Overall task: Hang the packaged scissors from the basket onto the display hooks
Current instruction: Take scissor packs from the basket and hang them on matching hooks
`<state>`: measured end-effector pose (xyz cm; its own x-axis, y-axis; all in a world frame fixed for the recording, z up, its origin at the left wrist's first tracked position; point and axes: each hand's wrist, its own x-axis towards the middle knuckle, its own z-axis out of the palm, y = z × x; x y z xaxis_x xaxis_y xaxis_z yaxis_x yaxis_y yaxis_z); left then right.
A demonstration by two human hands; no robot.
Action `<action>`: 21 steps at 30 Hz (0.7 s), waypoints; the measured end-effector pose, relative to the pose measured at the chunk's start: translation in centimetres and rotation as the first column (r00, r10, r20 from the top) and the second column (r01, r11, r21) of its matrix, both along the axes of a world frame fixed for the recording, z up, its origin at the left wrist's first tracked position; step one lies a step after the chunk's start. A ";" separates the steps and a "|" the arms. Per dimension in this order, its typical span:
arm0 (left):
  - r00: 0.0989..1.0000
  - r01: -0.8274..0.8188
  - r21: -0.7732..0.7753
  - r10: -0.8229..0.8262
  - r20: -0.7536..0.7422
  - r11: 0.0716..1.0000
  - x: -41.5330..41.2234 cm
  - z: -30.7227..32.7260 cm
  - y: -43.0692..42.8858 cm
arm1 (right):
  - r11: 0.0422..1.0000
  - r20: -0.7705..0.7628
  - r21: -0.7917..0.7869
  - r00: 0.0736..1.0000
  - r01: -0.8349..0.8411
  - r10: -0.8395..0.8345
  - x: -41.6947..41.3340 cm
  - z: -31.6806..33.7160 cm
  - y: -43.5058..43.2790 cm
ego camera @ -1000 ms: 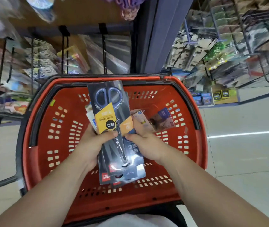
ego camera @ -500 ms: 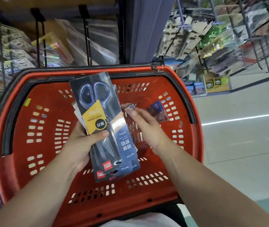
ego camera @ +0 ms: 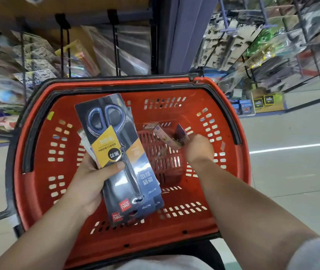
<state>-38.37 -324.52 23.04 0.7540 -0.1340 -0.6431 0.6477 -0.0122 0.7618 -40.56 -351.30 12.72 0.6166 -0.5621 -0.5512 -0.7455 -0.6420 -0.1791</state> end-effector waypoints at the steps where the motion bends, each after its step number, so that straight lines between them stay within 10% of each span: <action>1: 1.000 -0.013 0.001 0.013 -0.001 1.000 -0.1 0.1 0.1 | 1.000 0.051 0.019 0.999 0.004 -0.005 0.2 0.0 0.0; 8: 0.998 -0.050 0.010 0.051 -0.043 0.999 -0.2 1.1 1.0 | 0.939 0.559 0.340 0.814 -0.053 -0.157 -0.3 7.8 -1.8; 15: 1.000 -0.026 -0.001 0.026 -0.007 1.000 -0.1 3.6 0.5 | 0.597 0.548 0.793 0.571 -0.121 -0.612 0.4 18.1 -4.9; 21: 0.999 0.021 -0.027 -0.021 0.025 0.999 -0.2 5.3 -1.0 | 0.623 0.536 0.768 0.678 -0.146 -0.503 2.1 18.0 1.3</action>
